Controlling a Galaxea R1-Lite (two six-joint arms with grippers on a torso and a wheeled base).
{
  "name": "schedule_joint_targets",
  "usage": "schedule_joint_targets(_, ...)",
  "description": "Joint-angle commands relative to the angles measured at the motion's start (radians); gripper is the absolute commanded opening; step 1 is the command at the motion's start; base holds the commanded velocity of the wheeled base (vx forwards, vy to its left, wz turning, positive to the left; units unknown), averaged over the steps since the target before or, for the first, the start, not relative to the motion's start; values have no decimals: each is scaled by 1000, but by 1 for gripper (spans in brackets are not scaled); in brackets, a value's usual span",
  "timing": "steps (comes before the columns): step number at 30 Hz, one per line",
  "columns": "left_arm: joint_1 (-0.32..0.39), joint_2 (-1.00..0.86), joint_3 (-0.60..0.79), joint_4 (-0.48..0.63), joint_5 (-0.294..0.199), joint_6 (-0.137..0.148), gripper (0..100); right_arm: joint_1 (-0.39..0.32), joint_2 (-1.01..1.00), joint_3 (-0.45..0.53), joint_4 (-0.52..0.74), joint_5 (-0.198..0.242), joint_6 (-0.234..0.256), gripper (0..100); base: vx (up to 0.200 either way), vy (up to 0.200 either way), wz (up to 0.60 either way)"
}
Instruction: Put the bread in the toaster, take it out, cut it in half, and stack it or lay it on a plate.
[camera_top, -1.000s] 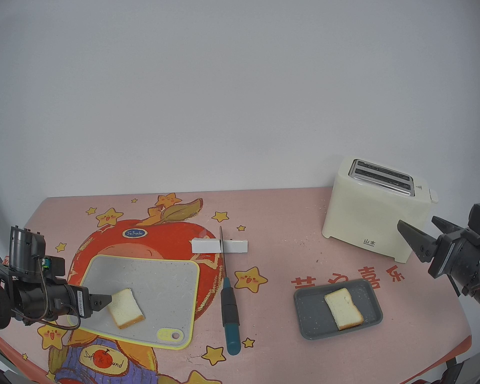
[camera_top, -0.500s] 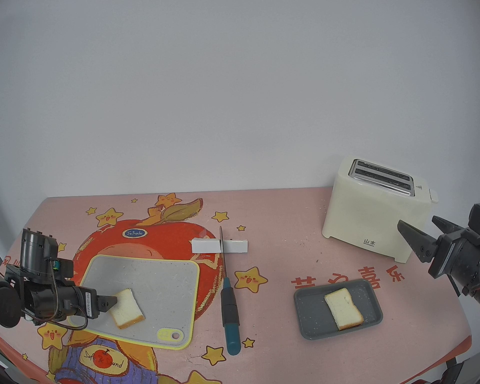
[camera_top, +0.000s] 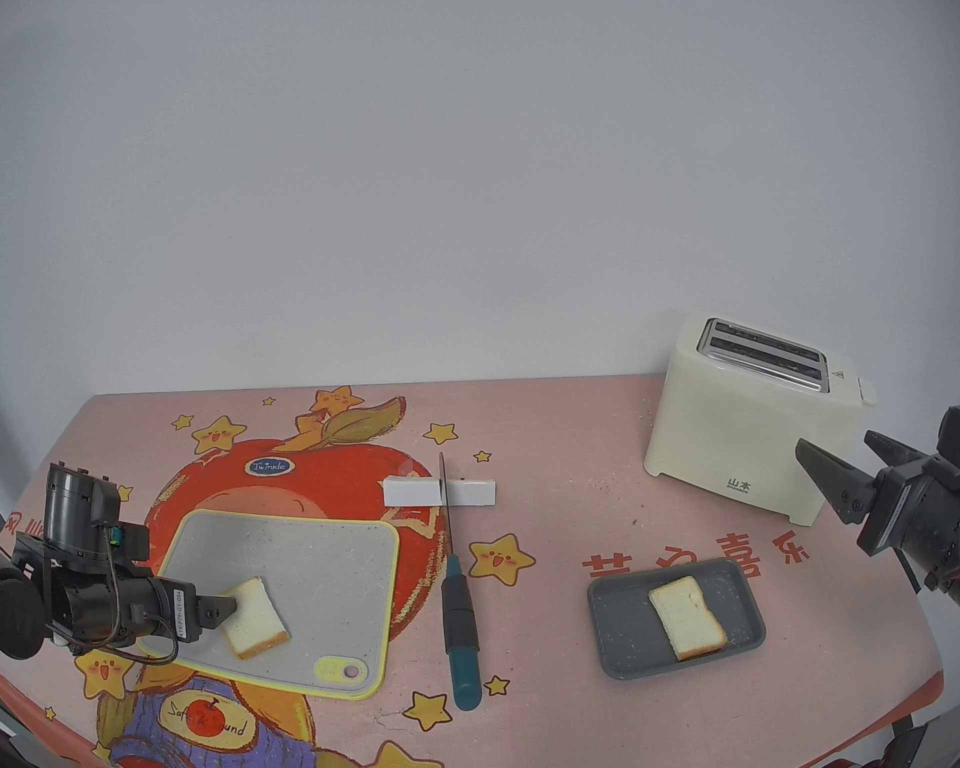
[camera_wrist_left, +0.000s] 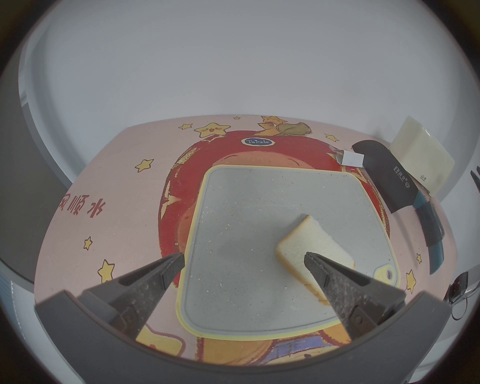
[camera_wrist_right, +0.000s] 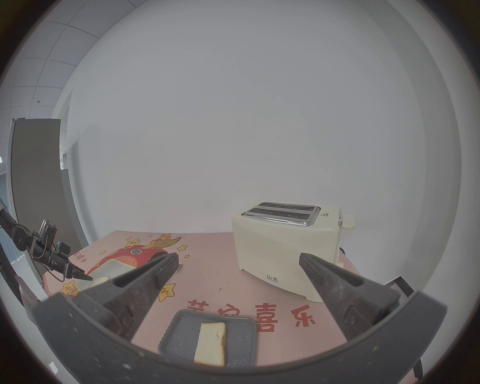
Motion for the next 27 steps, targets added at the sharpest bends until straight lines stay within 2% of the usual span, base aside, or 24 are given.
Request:
schedule_joint_targets(1, 0, -1, 0, 2, 1, 0, 100, 1, -3, -2, -1, 0, -1, 100, 0, 0, 0)
schedule_joint_targets(3, -1, -1, 0, 2, 1, 0, 100, 1, -3, -1, -1, 0, -1, 100, 0, 0, 0)
schedule_joint_targets(4, -1, -1, 0, 2, 1, 0, 0, 1, -3, -1, -1, 0, -1, 100, 0, 0, 0)
schedule_joint_targets(27, -1, -7, 3, -22, -1, 0, 0, -1, -12, -5, 2, 1, -13, 100, 0, 0, 0)
